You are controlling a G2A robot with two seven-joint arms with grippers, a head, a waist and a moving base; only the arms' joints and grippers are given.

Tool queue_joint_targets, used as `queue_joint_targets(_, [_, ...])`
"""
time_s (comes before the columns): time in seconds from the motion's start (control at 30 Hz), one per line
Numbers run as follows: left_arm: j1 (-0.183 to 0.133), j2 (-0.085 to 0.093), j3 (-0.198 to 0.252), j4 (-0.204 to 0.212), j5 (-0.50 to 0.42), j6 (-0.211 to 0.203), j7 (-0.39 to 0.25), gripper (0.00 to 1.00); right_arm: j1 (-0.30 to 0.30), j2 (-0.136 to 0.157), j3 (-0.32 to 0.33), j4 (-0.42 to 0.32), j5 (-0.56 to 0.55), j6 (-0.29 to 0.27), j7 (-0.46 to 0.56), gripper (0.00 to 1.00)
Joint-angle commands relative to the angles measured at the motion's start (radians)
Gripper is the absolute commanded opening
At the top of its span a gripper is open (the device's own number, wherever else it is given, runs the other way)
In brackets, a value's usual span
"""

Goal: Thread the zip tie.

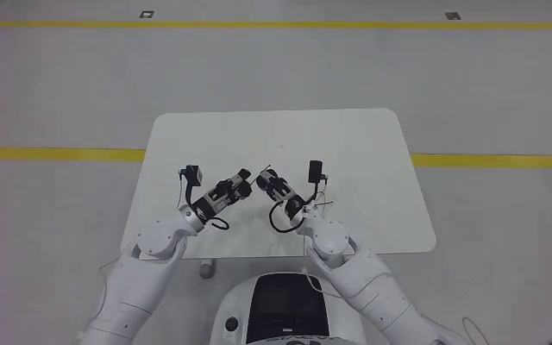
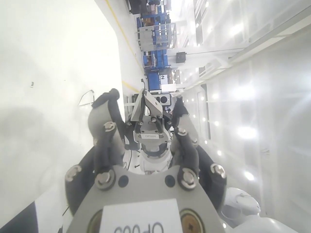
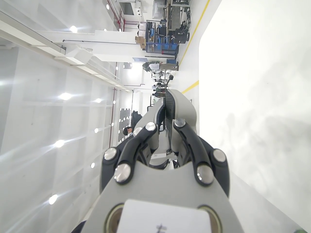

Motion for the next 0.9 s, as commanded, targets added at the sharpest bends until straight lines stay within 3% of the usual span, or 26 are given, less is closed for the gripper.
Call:
queue_joint_targets(0.0, [-0.003,0.0,0.004,0.003,-0.001,0.001,-0.003,0.25,0.004,-0.003,-0.002,0.006,0.001,-0.003,-0.006,0.0])
queue_joint_targets(0.57, [-0.028,0.004,0.018,0.032,-0.008,-0.005,-0.007,0.18,0.036,-0.026,-0.016,0.049,-0.014,0.016,-0.026,0.0])
queue_joint_targets(0.73, [-0.033,0.006,0.019,0.036,-0.011,-0.006,-0.009,0.11,0.035,-0.03,-0.012,0.049,-0.023,0.024,-0.027,0.0])
queue_joint_targets(0.87, [-0.036,0.007,0.022,0.039,-0.012,-0.006,-0.01,0.0,0.035,-0.032,-0.01,0.05,-0.028,0.029,-0.026,0.0])
